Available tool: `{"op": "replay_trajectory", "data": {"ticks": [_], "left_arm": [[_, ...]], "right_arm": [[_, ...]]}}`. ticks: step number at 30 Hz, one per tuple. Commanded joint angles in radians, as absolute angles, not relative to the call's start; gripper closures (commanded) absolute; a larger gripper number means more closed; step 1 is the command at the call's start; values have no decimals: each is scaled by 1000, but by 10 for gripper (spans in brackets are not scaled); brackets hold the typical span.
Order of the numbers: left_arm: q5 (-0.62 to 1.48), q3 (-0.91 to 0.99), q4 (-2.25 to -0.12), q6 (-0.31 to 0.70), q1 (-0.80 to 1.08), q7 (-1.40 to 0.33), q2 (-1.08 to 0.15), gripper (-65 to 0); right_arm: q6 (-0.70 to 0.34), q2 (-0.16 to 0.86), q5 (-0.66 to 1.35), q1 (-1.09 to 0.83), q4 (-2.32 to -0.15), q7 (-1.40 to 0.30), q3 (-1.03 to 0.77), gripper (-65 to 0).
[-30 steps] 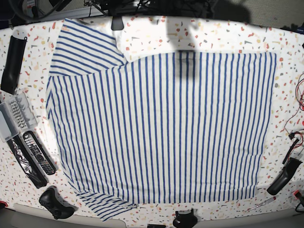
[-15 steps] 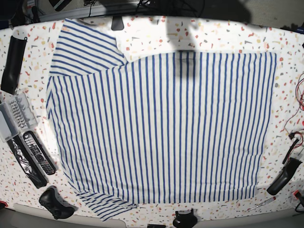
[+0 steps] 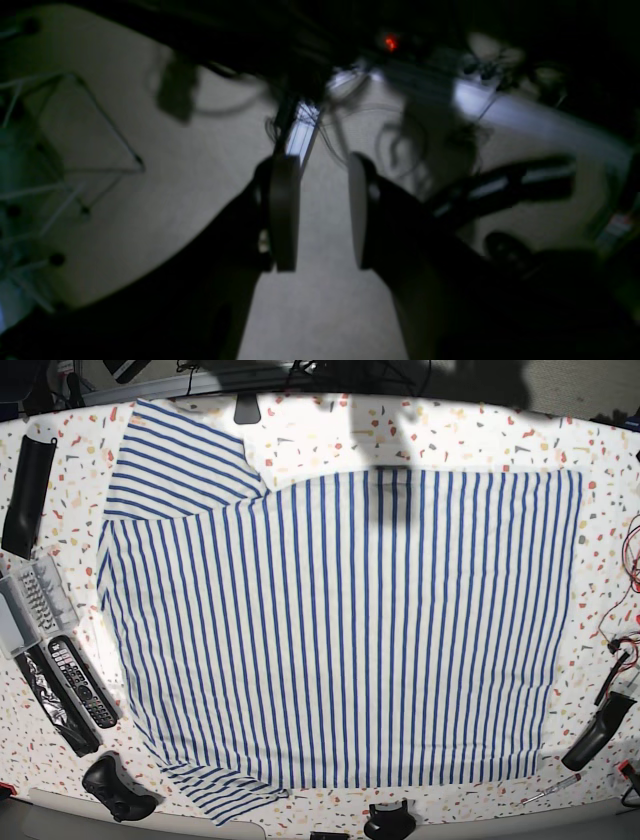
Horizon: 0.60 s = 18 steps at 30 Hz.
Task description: Layout the t-shirt on the table in an organized manner, then fold the t-shirt properly
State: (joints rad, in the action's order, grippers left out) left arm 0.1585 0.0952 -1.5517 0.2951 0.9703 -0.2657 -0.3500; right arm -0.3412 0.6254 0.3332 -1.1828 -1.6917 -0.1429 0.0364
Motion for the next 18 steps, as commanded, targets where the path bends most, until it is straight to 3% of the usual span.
{"op": "replay_trajectory", "data": {"ticks": [1, 12, 18], "left_arm": [[152, 97, -1606, 299, 1003, -258, -373, -185], [-214, 97, -2017, 101, 1075, -326, -543, -185], [-422, 97, -2149, 74, 1074, -329, -628, -185]], "right_arm": [[-353, 636, 336, -1225, -1748, -152, 19, -164], [-367, 648, 257, -1309, -2139, -249, -188, -164], [-366, 648, 196, -1308, -2223, -248, -293, -164]]}}
